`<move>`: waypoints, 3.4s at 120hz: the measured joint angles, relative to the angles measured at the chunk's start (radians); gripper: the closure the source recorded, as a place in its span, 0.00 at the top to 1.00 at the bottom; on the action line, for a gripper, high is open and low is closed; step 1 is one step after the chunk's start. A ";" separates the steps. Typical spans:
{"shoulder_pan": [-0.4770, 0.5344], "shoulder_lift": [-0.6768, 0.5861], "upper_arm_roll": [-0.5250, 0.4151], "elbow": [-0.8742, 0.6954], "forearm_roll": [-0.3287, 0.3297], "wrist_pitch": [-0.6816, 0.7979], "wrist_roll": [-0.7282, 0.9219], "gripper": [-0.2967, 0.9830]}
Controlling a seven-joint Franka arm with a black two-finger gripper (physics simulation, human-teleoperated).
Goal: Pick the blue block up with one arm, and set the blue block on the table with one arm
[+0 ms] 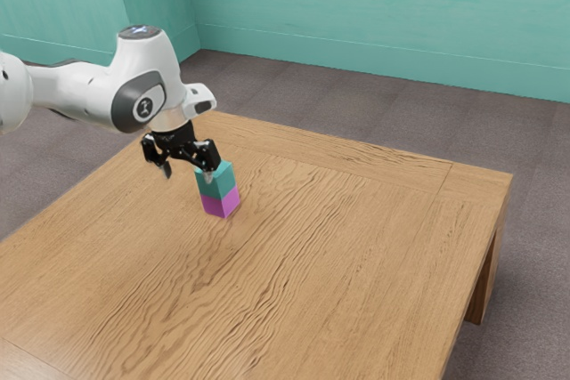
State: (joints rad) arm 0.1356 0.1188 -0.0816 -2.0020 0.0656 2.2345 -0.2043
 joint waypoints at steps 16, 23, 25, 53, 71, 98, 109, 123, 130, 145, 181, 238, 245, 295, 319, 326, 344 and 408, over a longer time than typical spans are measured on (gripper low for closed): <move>0.007 0.074 0.000 0.073 0.011 0.010 0.044 0.77; 0.012 0.085 0.000 0.081 0.011 0.016 0.061 0.77; 0.012 0.091 0.000 0.086 0.011 0.017 0.066 0.77; 0.012 0.208 0.000 0.195 0.012 0.033 0.125 0.77; 0.013 0.243 0.000 0.236 0.012 0.037 0.154 0.77; 0.010 0.267 0.000 0.262 0.004 0.039 0.192 0.77; 0.004 0.266 0.000 0.255 -0.011 0.040 0.203 0.77; 0.006 0.262 0.002 0.247 -0.027 0.040 0.216 0.77; 0.007 0.261 0.003 0.238 -0.037 0.040 0.221 0.77; 0.006 0.261 0.003 0.222 -0.057 0.040 0.231 0.77; 0.011 0.281 0.030 0.239 -0.065 0.040 0.259 0.77; 0.028 0.385 0.031 0.385 -0.065 0.040 0.309 0.77; 0.026 0.390 0.031 0.389 -0.066 0.040 0.314 0.77; 0.025 0.438 0.025 0.412 -0.073 0.040 0.310 0.77; 0.025 0.447 0.024 0.418 -0.072 0.040 0.306 0.77; 0.025 0.446 0.024 0.418 -0.071 0.040 0.305 0.74; 0.025 0.438 0.024 0.415 -0.069 0.040 0.299 0.56; 0.151 0.248 0.076 0.203 -0.052 0.039 0.253 0.51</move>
State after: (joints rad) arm 0.2868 0.3664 -0.0060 -1.7994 0.0140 2.2739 0.0485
